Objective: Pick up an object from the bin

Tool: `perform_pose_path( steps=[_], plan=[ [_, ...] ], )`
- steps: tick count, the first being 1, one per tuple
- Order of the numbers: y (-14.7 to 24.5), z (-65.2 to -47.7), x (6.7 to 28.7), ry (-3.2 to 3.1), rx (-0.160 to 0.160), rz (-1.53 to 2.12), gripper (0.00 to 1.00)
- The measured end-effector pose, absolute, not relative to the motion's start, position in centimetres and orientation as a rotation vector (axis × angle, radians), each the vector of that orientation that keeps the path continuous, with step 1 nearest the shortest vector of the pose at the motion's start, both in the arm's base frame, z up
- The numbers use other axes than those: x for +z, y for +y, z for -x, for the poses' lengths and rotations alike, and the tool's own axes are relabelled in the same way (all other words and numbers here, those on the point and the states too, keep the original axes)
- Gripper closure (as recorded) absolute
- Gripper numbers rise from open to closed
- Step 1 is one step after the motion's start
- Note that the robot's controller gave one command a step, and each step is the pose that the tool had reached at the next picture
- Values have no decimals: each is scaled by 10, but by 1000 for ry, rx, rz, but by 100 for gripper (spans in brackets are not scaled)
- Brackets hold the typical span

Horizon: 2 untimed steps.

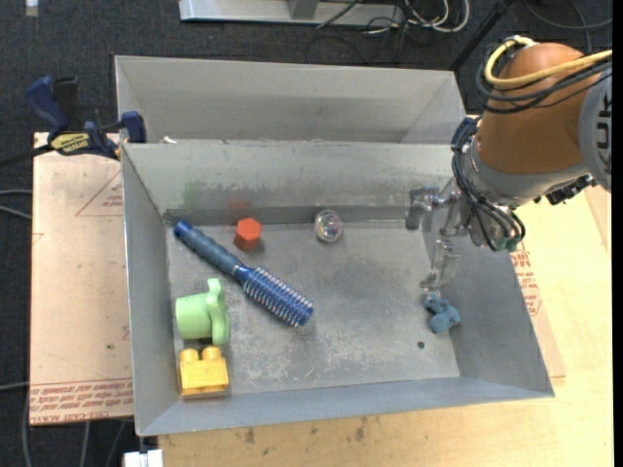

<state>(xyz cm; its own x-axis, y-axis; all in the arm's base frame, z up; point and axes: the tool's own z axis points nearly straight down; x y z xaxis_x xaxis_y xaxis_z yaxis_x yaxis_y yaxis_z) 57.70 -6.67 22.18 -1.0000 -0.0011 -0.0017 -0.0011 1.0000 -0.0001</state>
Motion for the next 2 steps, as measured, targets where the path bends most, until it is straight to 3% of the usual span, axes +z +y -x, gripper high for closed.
perform_pose_path(
  steps=[1, 2],
  plan=[
    [-143, -504, 142, 3102, 2, 531, 0],
    [-148, -527, 67, 3055, 16, 737, 0]
  ],
)
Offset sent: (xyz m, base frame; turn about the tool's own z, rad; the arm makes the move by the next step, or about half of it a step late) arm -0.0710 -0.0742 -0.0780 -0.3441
